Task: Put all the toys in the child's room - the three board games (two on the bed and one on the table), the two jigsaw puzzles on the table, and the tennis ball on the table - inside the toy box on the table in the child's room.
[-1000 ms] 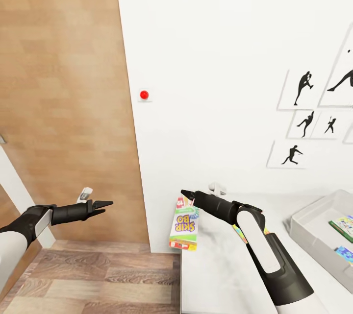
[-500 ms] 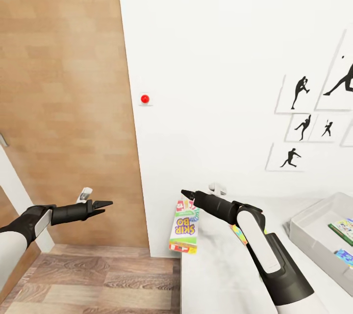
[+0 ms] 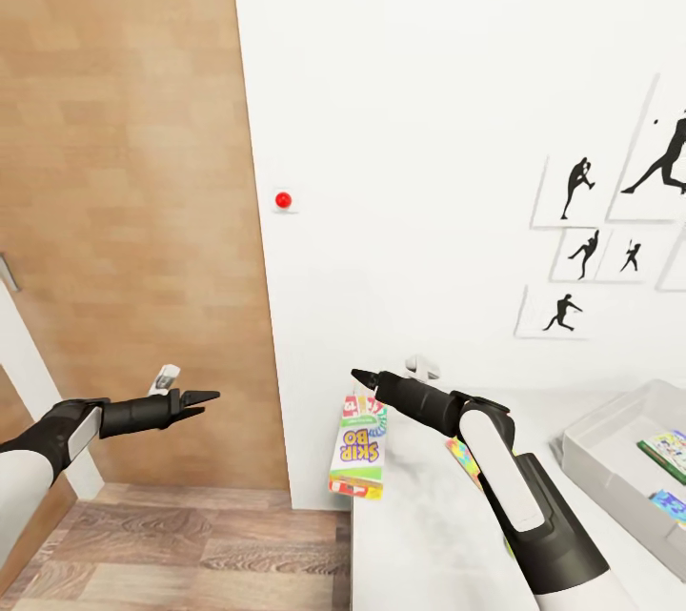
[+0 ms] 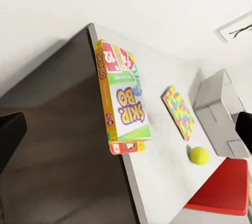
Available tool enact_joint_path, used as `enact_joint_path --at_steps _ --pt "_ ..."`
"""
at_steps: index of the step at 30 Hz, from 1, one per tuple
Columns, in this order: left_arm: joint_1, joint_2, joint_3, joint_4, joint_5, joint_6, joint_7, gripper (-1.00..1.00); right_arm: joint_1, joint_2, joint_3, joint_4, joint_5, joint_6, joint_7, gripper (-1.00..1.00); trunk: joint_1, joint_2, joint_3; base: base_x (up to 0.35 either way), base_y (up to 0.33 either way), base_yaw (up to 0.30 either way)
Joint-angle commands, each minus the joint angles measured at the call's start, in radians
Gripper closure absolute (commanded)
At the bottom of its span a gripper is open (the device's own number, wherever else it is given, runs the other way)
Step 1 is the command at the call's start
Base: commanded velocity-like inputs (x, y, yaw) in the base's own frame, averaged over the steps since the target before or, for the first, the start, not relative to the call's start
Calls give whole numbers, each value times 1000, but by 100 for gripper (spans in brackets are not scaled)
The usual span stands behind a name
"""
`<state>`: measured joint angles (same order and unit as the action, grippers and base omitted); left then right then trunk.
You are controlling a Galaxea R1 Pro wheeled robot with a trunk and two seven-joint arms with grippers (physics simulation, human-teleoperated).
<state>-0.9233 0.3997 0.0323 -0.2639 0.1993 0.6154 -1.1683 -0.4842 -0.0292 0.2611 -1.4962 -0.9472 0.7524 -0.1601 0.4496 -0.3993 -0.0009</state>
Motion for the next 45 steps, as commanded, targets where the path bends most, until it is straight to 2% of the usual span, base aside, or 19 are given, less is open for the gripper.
enact_joint_path --at_steps 1,9,33,45 --pt "0 0 3 0 -1 9 -2 -100 -1 -1 1 -1 -10 1 -10 -100 0 -1 1 0 0 0" --pt "0 -1 3 0 -1 9 -2 -100 -1 -2 1 -1 -10 -1 -10 -100 0 -1 10 0 0 0" --pt "0 0 3 0 -1 9 -2 -100 -1 1 1 6 -10 -5 -12 -100 0 -1 11 0 0 0" --pt "0 0 4 0 -1 10 -2 -100 -1 2 1 3 -12 -3 -12 -100 0 -1 11 -23 1 -172"
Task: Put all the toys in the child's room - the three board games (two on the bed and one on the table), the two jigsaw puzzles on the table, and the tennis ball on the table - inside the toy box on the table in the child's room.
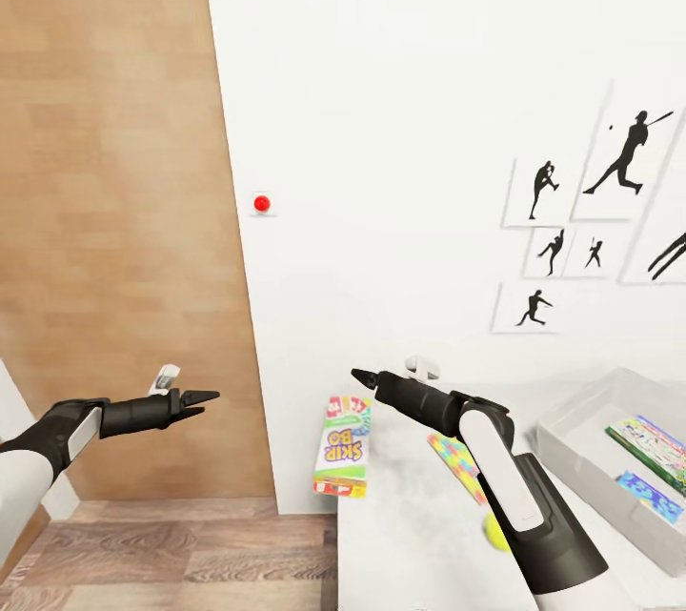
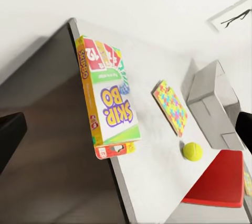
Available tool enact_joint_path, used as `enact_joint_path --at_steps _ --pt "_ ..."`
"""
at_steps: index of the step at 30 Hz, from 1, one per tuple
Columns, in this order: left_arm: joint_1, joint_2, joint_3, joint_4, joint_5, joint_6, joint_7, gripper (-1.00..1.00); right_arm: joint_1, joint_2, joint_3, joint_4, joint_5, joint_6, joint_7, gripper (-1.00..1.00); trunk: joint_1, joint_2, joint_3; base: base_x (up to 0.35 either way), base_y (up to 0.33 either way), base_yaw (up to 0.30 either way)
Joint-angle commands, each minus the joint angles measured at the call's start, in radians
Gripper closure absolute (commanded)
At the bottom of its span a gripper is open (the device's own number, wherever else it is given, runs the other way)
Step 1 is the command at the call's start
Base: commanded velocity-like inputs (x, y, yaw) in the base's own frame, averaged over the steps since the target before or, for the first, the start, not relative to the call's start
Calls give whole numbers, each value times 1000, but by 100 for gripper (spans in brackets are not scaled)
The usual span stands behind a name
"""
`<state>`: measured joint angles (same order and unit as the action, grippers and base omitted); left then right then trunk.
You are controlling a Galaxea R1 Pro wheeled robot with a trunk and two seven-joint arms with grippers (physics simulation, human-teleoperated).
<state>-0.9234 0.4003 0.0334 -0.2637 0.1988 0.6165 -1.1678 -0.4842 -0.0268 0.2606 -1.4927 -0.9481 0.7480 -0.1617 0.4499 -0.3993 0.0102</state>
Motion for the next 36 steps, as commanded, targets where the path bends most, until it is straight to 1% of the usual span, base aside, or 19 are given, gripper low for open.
enact_joint_path --at_steps 1,8,27,29,30,32,33,35,36 --pt "0 0 3 0 -1 9 -3 -100 -1 -1 2 -1 -11 1 -10 -100 0 -1 0 -113 44 -64" --pt "0 1 3 0 -1 8 -4 -100 -1 -1 2 -2 -11 0 -9 -100 0 -1 0 -64 30 -21" --pt "0 -1 4 0 1 9 -3 -100 -1 -3 1 -3 -13 6 -3 -100 0 -1 0 -2 1 -1" --pt "0 -1 4 0 1 9 -3 -100 -1 -8 1 -4 -27 7 13 -100 0 -1 0 0 0 0" --pt "0 -1 3 0 1 8 -3 -100 -1 -12 0 -4 -48 8 33 -100 0 -1 0 0 0 0" --pt "0 0 4 0 1 9 -4 -100 2 -20 -10 -4 -103 13 82 -100 0 -1 0 0 0 0" --pt "0 0 4 0 1 9 -4 -100 5 -23 -14 -4 -116 13 94 -100 0 -1 0 0 0 0" --pt "0 0 4 0 1 9 -4 -100 24 -47 -36 -5 -152 14 142 -100 0 -1 0 0 0 0" --pt "0 0 4 0 1 9 -3 -100 29 -53 -44 -5 -157 14 154 -100 0 -1 0 0 0 0"
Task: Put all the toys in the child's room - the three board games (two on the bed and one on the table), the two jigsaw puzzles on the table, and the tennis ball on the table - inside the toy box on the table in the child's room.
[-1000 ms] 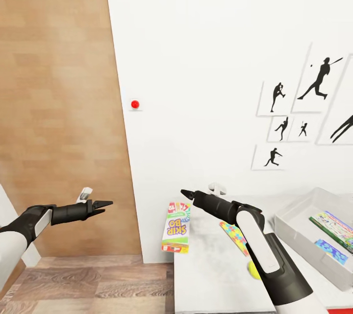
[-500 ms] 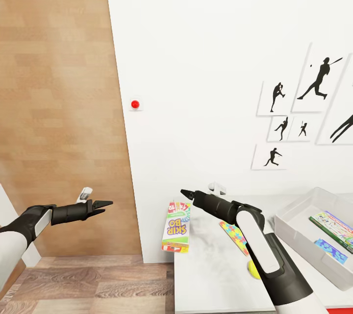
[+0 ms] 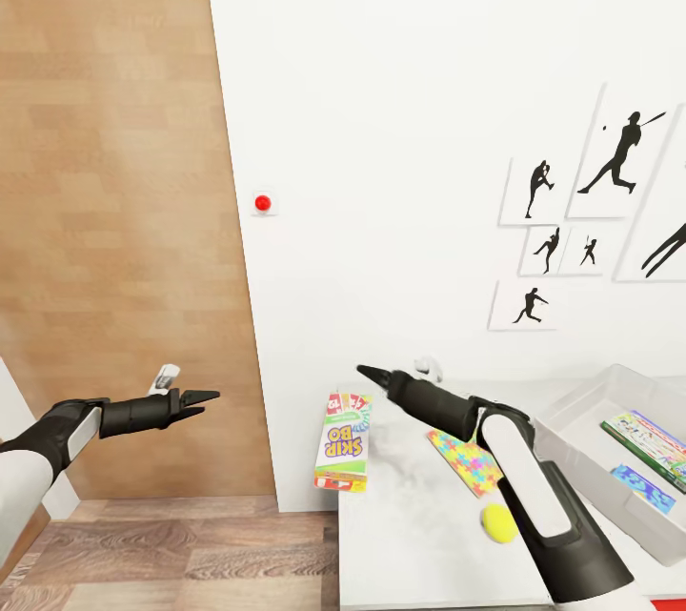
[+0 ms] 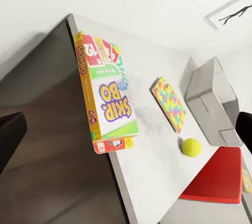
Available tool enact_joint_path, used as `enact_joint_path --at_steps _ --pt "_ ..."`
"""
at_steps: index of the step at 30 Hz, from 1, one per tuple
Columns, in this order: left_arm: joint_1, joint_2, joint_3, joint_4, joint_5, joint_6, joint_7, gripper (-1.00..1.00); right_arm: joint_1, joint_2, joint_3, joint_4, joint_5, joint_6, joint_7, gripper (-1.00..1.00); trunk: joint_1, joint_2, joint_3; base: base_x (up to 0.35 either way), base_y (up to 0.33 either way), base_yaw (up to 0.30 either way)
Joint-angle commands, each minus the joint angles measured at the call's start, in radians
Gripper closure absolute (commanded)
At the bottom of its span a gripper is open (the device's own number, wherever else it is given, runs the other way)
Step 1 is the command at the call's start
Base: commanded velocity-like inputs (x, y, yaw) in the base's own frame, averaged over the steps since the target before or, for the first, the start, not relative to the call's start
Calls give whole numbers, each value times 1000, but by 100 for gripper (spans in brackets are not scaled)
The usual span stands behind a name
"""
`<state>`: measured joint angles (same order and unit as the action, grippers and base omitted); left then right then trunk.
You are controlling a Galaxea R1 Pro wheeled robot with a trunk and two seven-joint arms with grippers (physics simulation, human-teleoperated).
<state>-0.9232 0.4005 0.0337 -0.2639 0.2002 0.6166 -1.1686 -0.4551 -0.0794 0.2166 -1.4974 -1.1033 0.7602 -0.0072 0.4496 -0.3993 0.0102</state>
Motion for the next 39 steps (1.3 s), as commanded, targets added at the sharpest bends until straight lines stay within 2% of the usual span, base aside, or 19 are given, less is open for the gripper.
enact_joint_path --at_steps 1,4,8,12,21,30,39 --pt "0 -1 3 0 -1 9 -1 -100 9 -14 -15 -1 -10 3 28 -100 0 -1 0 0 0 0" --pt "0 -1 3 0 -2 10 4 -100 20 -34 -43 0 -18 5 106 -100 8 -15 -7 0 0 0" --pt "0 -3 3 0 -2 13 11 -100 43 -64 -84 0 -20 1 251 -100 23 -43 -19 0 0 0" --pt "0 -4 3 1 -3 13 13 -100 57 -75 -107 -1 -19 -7 324 -100 39 -71 -32 0 0 0" --pt "0 -6 4 1 -3 11 29 -100 69 -77 -127 -1 -16 -11 352 -100 73 -134 -60 0 0 0" --pt "0 -5 6 1 -1 12 24 -100 70 -64 -122 1 -12 -12 354 -100 108 -197 -88 0 0 0" --pt "0 -5 6 1 -1 16 19 -100 70 -62 -119 1 -13 -10 357 -100 142 -260 -116 0 0 0"
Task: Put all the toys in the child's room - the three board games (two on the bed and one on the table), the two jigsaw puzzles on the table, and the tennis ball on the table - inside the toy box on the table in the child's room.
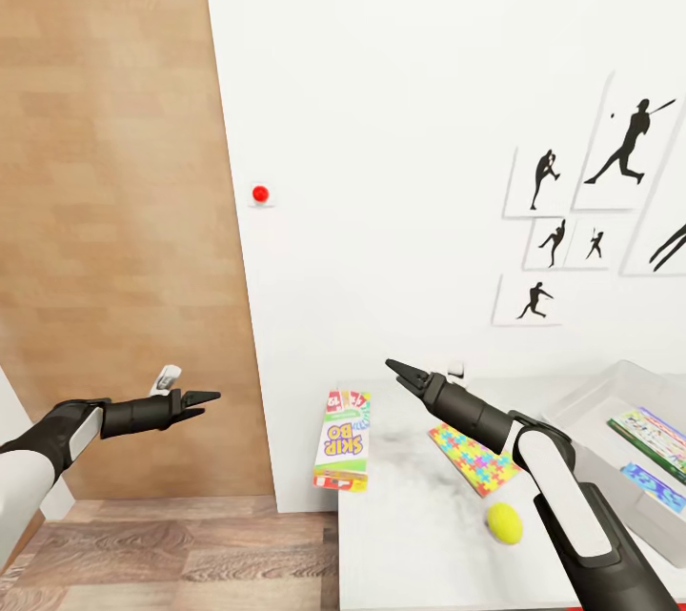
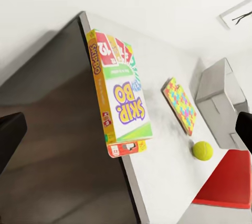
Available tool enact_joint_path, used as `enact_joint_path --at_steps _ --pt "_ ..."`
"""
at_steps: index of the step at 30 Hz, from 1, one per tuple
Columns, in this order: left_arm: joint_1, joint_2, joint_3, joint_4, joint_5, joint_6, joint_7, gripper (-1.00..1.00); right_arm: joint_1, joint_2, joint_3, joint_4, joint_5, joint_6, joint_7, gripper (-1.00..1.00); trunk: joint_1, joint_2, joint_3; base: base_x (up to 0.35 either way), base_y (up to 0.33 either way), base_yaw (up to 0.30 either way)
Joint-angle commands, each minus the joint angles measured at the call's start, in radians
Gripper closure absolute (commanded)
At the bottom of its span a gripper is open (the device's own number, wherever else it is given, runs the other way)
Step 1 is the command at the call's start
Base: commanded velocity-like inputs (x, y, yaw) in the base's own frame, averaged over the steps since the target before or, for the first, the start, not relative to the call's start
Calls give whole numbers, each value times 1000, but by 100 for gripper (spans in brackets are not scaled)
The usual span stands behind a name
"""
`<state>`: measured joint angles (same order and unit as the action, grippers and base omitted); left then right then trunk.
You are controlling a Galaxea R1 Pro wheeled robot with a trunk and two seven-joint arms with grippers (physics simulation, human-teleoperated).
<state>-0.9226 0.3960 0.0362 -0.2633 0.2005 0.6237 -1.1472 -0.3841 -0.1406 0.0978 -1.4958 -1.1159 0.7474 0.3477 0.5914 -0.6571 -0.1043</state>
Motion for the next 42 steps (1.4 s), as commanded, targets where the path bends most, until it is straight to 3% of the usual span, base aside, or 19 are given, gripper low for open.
enact_joint_path --at_steps 1,16,21,25,28,42 --pt "-1 0 4 0 -1 9 -2 -100 -1 -1 1 0 -1 3 2 -100 4 -9 -5 0 0 0" --pt "-1 -5 3 1 -5 9 23 -100 -1 1 2 6 -2 -24 2 -100 62 -114 -52 0 0 0" --pt "-1 -13 4 1 -4 10 124 -100 -1 0 2 6 -4 -46 2 -100 81 -149 -68 0 0 0" --pt "-1 -37 5 1 -2 7 242 -100 -1 0 2 6 -4 -52 2 -100 96 -177 -80 0 0 0" --pt "-1 -50 6 1 -1 2 272 -100 -1 0 2 6 -4 -53 2 -100 108 -198 -90 0 0 0" --pt "-1 -65 7 1 2 1 268 -100 5 1 2 6 -3 -55 3 -100 161 -296 -130 0 0 -53"
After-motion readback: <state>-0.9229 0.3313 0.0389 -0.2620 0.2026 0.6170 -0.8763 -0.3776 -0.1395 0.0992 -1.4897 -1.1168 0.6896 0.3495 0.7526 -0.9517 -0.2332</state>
